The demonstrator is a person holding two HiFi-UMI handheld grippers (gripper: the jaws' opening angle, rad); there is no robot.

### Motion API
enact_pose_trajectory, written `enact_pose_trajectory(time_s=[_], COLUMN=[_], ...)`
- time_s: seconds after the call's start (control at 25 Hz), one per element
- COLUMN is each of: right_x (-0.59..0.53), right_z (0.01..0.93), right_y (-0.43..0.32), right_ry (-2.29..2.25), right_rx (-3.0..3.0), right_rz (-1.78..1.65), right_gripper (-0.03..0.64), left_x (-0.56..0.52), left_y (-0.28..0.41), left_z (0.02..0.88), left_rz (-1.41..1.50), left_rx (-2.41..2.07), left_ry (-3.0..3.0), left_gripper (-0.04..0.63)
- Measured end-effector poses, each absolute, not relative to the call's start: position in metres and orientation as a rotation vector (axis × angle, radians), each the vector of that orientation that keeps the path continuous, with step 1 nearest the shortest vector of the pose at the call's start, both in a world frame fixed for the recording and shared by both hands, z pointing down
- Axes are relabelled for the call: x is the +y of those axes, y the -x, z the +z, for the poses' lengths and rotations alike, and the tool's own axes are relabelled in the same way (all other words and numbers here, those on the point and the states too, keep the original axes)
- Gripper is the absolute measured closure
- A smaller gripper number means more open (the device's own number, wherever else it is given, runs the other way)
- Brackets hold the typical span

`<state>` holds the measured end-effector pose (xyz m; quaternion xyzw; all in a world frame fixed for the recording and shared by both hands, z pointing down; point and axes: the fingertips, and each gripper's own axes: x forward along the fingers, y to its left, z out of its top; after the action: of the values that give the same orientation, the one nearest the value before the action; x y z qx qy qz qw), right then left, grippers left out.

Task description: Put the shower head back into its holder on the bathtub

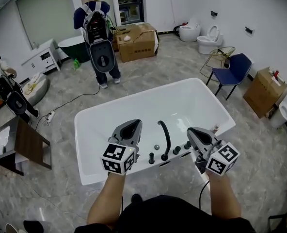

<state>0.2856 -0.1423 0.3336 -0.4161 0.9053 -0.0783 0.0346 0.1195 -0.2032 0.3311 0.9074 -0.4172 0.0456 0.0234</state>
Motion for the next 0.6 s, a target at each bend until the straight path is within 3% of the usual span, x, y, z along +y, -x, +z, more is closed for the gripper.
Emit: enact_pose_trajectory(time_s=[0.6], right_x=[-0.144], right_z=[0.347], right_y=[-0.285], right_ry=[1.307], right_rx=[2.760], right_rz=[-0.312], right_gripper=[0.601], left_x=[-0.214], left_y=[-0.114], left_z=[0.352], left_rz=[0.193], left_rx=[-1.273], left_ry=[-2.773], left_gripper=[0.580])
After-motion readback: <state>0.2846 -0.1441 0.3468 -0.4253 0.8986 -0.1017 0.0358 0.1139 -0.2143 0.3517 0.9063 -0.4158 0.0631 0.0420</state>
